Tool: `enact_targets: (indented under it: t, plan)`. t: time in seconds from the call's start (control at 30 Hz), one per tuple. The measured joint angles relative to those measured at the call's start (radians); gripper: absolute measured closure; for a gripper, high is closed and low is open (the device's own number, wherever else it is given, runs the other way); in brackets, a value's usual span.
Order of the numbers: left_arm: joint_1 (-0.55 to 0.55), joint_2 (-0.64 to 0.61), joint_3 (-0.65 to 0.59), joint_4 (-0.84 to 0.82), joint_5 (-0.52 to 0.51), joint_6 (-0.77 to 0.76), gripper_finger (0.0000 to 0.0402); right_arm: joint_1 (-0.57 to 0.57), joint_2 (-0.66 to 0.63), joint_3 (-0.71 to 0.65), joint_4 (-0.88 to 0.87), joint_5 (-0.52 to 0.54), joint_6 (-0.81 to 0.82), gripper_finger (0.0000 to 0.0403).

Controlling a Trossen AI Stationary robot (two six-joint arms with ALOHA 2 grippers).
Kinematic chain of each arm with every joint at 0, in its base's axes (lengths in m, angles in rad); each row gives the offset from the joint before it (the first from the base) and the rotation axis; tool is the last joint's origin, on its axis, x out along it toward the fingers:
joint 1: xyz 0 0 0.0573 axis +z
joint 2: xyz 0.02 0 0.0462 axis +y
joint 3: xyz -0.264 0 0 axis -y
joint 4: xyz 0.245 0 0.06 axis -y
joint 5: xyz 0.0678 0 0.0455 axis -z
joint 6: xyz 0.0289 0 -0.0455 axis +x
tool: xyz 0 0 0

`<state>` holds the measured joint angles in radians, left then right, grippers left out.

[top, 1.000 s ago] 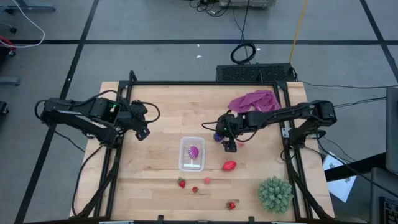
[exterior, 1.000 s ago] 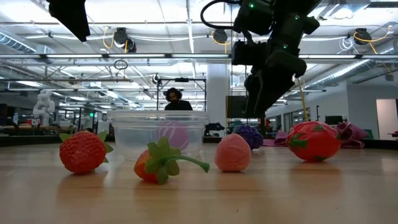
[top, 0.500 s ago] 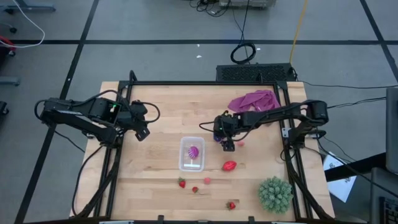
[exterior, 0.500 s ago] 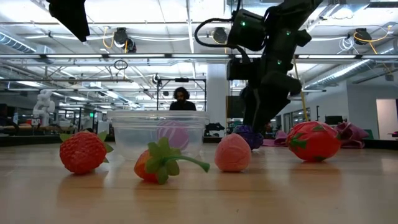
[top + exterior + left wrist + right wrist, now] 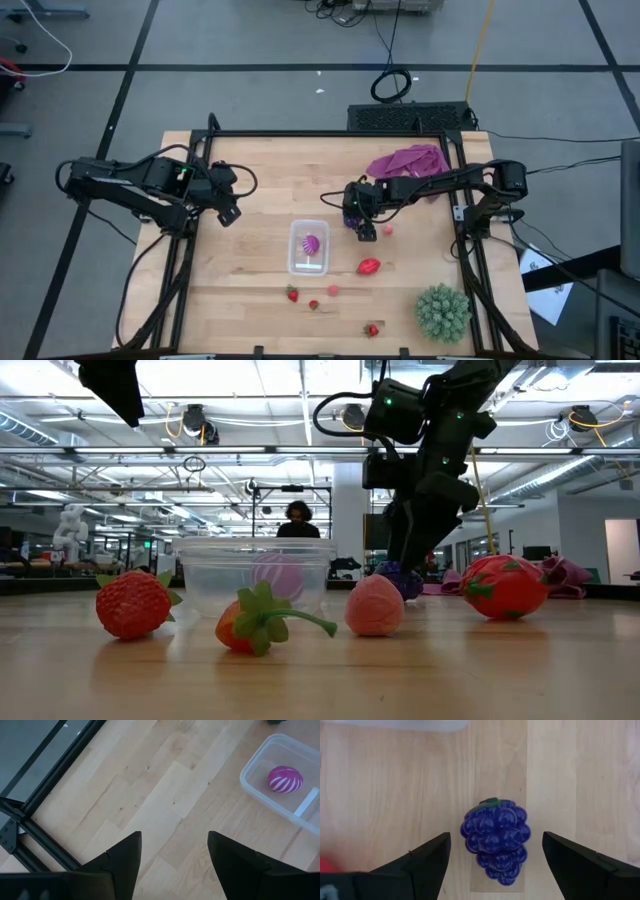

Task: Pick and placing Produce into tupperware
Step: Put the purple grapes into the transparent bin

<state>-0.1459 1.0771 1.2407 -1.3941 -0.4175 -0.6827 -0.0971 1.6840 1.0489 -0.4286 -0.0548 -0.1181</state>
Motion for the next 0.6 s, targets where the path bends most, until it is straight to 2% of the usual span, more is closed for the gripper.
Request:
enact_targets:
  t: [0.33, 0.6]
  plan:
    - [0.0, 0.0, 0.0, 0.0, 0.0, -0.001, 0.0169, -0.001, 0.004, 0.0, 0.026, 0.0, -0.002, 0.0096]
    - [0.0, 0.0, 0.0, 0.0, 0.001, 0.0, 0.0169, -0.002, 0.081, 0.0, 0.039, 0.0, -0.026, 0.0096]
